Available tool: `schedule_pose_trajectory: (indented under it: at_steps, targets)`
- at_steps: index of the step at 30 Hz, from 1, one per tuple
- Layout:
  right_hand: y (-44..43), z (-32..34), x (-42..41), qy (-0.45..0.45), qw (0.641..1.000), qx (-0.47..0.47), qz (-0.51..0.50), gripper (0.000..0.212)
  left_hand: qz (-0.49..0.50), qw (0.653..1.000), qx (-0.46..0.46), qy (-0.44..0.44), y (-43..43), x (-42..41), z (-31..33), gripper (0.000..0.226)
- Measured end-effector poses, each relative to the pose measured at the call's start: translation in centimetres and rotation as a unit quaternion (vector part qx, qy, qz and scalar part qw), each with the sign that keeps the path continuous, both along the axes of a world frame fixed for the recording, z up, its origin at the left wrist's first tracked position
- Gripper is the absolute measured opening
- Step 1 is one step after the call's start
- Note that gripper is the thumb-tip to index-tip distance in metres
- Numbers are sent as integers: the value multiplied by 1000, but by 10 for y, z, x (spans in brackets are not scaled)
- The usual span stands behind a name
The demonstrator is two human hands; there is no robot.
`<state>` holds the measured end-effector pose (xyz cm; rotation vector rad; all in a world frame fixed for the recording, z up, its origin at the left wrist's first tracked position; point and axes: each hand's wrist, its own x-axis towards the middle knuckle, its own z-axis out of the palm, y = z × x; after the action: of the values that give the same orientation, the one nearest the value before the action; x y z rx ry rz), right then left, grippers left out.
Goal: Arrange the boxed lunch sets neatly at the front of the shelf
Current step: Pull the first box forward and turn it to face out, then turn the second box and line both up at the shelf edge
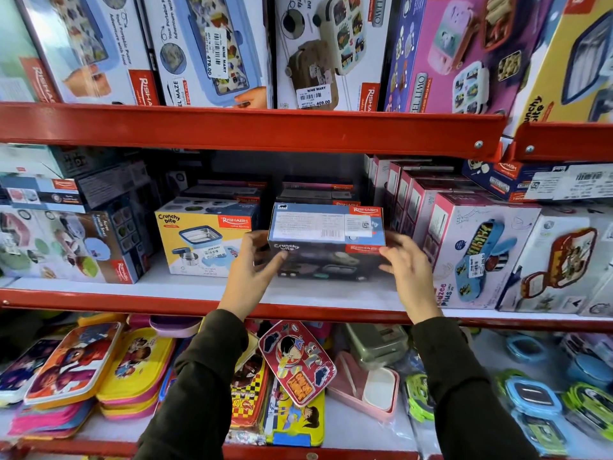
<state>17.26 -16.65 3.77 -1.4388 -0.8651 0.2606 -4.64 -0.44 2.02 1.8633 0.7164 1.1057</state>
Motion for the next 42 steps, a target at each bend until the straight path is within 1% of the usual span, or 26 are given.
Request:
schedule_pose_trajectory:
  at_steps: [2,4,6,12,19,24,26,28,31,33,35,38,42]
  targets:
    - [4,-4,1,-15,1000,-25,-2,45,27,1000,0,-6,1,6,2,33]
    - [10,-9,-1,-28,998,-50,-11,62,52,999,-3,-14,3,13,4,33]
    - [15,-16,-1,-28,998,-51,-16,66,61,998,-8,-20,3,17,4,37]
    - [30,-27,3,-27,998,-41,-34,55,60,998,-13,-12,15,24,-1,43]
    - [43,-28,5,-54,996,-39,-59,51,40,998,-17,48,22,37,-4,49]
    - [44,-27,4,-65,995,-49,-57,52,41,997,-15,58,20,37,-5,56]
    - [43,-27,3,-65,994,-50,-72,55,43,998,-6,47,19,35,-7,55]
    - [40,-28,-2,-73,992,-28,-97,55,56,998,1,24,18,33,-10,55]
    - [37,-27,-14,-101,985,16,-141,47,91,996,3,-16,12,23,-7,48]
    - [37,-22,-28,-110,982,42,-149,40,95,995,9,-39,11,15,-4,43]
    - [42,-18,-45,-115,983,55,-136,34,101,993,19,-52,12,5,1,38]
    - [56,-13,-75,-113,988,53,-89,27,127,990,7,-55,16,-12,7,38]
    - [87,-13,-115,-100,995,2,-4,33,142,987,35,-64,36,-45,3,40]
